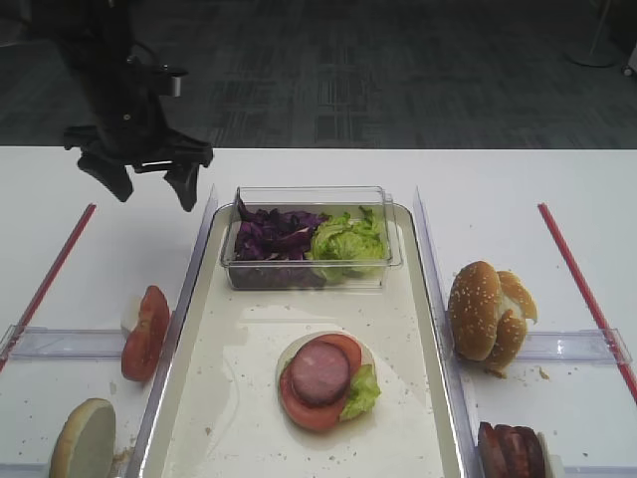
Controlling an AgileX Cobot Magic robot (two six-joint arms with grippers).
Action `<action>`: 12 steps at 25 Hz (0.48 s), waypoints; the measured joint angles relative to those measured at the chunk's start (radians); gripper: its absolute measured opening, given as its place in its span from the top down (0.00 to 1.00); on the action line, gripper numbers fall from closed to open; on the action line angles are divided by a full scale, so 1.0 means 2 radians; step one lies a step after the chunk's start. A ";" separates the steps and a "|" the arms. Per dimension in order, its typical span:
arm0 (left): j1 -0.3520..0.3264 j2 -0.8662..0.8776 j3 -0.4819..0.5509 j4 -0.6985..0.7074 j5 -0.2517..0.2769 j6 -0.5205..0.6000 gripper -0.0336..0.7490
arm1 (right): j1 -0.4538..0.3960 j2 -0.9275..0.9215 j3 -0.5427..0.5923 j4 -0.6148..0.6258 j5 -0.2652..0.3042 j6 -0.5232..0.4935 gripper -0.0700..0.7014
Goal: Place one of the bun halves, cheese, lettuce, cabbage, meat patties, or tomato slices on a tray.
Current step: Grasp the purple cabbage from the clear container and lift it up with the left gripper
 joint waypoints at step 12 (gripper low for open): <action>-0.113 0.000 -0.025 0.000 0.004 0.012 0.25 | 0.000 0.000 0.000 0.000 0.000 0.000 0.01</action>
